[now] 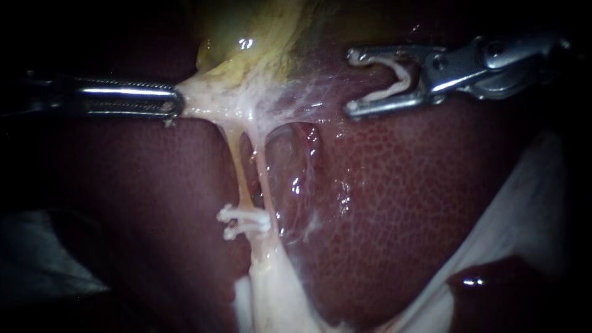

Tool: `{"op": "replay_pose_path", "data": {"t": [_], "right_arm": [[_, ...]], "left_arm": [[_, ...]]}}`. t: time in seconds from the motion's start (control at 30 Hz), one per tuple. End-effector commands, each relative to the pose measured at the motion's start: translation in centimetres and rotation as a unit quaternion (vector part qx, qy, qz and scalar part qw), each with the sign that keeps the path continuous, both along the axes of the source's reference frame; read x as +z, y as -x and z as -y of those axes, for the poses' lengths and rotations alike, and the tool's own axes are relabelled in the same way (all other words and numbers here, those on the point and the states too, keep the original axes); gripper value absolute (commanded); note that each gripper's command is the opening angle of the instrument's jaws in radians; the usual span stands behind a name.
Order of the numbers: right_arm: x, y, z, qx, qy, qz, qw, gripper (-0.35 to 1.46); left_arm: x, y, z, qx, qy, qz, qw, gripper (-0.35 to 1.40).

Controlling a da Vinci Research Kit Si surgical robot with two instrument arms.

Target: Clipping third clip left tube

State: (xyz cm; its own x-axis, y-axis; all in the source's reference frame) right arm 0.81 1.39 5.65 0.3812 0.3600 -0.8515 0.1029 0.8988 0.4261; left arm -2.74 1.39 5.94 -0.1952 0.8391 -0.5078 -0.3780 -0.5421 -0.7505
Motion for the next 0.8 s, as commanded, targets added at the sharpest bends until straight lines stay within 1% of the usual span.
{"op": "replay_pose_path", "data": {"t": [0.03,0.17,0.27,0.4,0.57,0.6,0.8], "right_arm": [[0.01,-0.06,0.06,-0.001,-0.011,-0.002,0.9999,0.49],[0.1,-0.34,0.31,-0.009,-0.056,-0.008,0.9984,0.49],[0.17,-0.5,0.45,-0.015,-0.076,-0.012,0.9969,0.49],[0.28,-0.7,0.58,-0.02,-0.108,-0.029,0.9935,0.49],[0.37,-0.86,0.68,-0.024,-0.14,-0.046,0.9888,0.49],[0.4,-0.89,0.71,-0.027,-0.144,-0.048,0.988,0.49],[0.56,-0.97,0.74,-0.034,-0.163,-0.058,0.9844,0.49]], "left_arm": [[0.01,0.0,0.0,0.0,0.0,0.0,1.0,-0.35],[0.0,0.0,0.0,-0.001,0.0,0.0,1.0,-0.35],[0.0,0.01,0.01,-0.001,0.0,-0.001,1.0,-0.35],[0.0,0.01,0.01,-0.001,0.0,-0.001,1.0,-0.35],[-0.01,0.01,0.01,-0.001,0.0,-0.001,1.0,-0.35],[-0.01,0.01,0.01,-0.001,0.0,-0.001,1.0,-0.35],[-0.01,0.01,0.01,-0.001,0.0,-0.001,1.0,-0.35]]}}
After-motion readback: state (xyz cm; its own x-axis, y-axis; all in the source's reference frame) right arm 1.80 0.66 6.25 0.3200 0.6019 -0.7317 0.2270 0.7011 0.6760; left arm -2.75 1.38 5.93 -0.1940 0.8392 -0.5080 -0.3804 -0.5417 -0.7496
